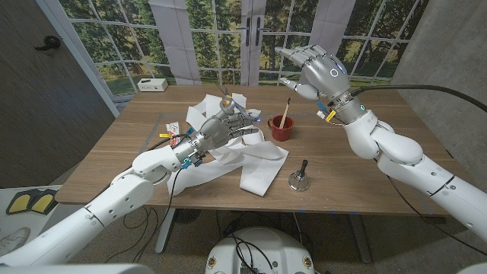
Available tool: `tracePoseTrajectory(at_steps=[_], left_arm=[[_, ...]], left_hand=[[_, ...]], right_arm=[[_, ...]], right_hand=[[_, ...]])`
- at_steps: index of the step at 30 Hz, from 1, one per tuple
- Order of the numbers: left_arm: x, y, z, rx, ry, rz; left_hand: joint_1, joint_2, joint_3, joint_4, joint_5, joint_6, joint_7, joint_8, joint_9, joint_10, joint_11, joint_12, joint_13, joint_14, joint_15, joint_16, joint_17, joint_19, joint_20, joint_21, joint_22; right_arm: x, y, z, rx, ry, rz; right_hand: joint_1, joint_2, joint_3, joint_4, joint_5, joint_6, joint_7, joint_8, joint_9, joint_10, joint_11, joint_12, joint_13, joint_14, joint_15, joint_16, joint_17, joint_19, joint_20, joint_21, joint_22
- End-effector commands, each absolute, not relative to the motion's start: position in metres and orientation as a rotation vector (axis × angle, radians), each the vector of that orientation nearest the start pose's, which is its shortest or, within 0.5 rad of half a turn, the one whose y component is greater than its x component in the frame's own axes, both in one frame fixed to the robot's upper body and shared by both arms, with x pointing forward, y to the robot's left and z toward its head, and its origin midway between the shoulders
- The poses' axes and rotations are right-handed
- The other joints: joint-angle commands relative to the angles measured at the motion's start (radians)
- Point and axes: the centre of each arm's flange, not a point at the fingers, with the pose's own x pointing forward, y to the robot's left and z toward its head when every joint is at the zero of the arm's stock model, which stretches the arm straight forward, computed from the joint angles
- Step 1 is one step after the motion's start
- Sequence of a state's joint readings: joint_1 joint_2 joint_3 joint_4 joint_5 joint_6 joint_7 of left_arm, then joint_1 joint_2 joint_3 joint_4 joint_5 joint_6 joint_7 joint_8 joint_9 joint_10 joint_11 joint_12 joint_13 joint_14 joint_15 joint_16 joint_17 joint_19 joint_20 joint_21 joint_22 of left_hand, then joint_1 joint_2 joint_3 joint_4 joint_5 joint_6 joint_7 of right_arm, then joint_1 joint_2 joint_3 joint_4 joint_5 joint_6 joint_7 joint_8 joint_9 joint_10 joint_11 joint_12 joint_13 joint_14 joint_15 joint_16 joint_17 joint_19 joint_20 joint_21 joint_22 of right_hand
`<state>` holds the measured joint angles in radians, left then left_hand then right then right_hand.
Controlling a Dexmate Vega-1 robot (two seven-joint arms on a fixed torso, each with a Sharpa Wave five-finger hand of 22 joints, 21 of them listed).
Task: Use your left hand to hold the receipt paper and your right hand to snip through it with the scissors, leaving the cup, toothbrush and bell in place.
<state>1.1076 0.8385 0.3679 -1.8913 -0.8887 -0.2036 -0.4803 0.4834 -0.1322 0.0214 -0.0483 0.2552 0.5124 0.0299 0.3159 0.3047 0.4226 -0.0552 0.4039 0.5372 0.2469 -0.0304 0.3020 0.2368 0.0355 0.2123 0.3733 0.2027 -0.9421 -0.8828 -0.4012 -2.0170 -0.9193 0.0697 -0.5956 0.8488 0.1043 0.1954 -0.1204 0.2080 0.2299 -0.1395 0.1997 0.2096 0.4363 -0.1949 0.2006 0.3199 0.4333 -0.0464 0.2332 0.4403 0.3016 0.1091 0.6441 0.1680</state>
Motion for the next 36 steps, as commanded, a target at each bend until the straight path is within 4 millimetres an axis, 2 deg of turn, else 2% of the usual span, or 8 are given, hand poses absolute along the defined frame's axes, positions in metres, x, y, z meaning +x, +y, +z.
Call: tracePoseTrajectory(at_steps=[1,10,14,18,31,36], left_arm=[[0.495,0.206,-0.035,0.081,-0.572,-0.960],[0.494,0.212,-0.040,0.082,-0.539,-0.960],[0.493,0.217,-0.039,0.091,-0.533,-0.960],[0.494,0.220,-0.038,0.094,-0.525,-0.965],[0.490,0.227,-0.040,0.085,-0.527,-0.973],[0.486,0.231,-0.041,0.090,-0.521,-0.971]], left_hand=[[0.002,0.012,-0.003,-0.004,0.008,0.007,0.001,0.008,0.004,0.020,-0.012,-0.002,0.005,0.008,-0.001,0.006,0.002,0.009,0.002,-0.001,0.001],[0.007,0.015,-0.004,-0.006,0.010,0.007,0.000,0.009,0.005,0.021,-0.014,-0.004,0.007,0.009,-0.001,0.006,0.001,0.009,0.002,-0.003,0.001],[0.008,0.016,-0.006,-0.006,0.010,0.003,-0.006,0.009,0.006,0.021,-0.014,-0.005,0.008,0.009,-0.002,0.006,0.001,0.009,0.002,-0.005,0.001],[0.009,0.018,-0.006,-0.006,0.011,0.005,-0.003,0.010,0.007,0.021,-0.016,-0.006,0.009,0.007,-0.001,0.005,0.001,0.009,0.002,-0.006,0.001],[0.013,0.023,-0.009,-0.007,0.013,0.013,-0.004,0.014,0.008,0.024,-0.014,-0.008,0.013,0.010,-0.002,0.005,0.000,0.009,0.002,-0.009,0.001],[0.015,0.025,-0.010,-0.007,0.013,0.012,-0.002,0.015,0.009,0.027,-0.016,-0.008,0.014,0.009,-0.002,0.004,-0.001,0.009,0.002,-0.011,0.001]], right_arm=[[0.473,-0.192,0.082,-1.455,-1.477,-0.372],[0.478,-0.183,0.079,-1.483,-1.478,-0.376],[0.481,-0.177,0.074,-1.496,-1.462,-0.351],[0.486,-0.172,0.073,-1.516,-1.432,-0.309],[0.490,-0.159,0.076,-1.564,-1.362,-0.238],[0.497,-0.155,0.078,-1.594,-1.302,-0.207]], right_hand=[[0.003,0.003,-0.001,-0.008,0.003,-0.006,-0.003,0.000,0.000,0.007,0.000,0.007,-0.001,-0.020,-0.167,0.003,0.002,-0.006,-0.010,-0.011,0.001],[0.012,0.005,0.000,-0.016,0.004,-0.006,-0.006,0.004,-0.001,0.008,-0.007,0.007,-0.004,-0.075,-0.166,-0.010,-0.002,-0.029,-0.016,-0.037,0.001],[0.014,0.004,-0.002,-0.018,0.004,-0.005,0.011,0.005,-0.002,0.010,-0.005,0.007,-0.006,-0.095,-0.163,-0.015,-0.005,-0.036,-0.011,-0.048,0.001],[0.014,0.004,-0.003,-0.019,0.003,-0.008,0.014,0.004,-0.003,0.011,-0.002,0.007,-0.008,-0.112,-0.162,-0.019,-0.007,-0.038,-0.006,-0.054,0.001],[0.017,0.004,-0.004,-0.021,0.002,-0.031,0.011,-0.004,-0.006,-0.003,-0.012,0.002,-0.012,-0.149,-0.159,-0.023,-0.014,-0.048,-0.002,-0.075,0.002],[0.019,0.002,-0.006,-0.022,0.000,-0.049,0.013,-0.008,-0.008,-0.007,-0.014,0.002,-0.015,-0.184,-0.157,-0.030,-0.022,-0.064,-0.003,-0.094,0.002]])
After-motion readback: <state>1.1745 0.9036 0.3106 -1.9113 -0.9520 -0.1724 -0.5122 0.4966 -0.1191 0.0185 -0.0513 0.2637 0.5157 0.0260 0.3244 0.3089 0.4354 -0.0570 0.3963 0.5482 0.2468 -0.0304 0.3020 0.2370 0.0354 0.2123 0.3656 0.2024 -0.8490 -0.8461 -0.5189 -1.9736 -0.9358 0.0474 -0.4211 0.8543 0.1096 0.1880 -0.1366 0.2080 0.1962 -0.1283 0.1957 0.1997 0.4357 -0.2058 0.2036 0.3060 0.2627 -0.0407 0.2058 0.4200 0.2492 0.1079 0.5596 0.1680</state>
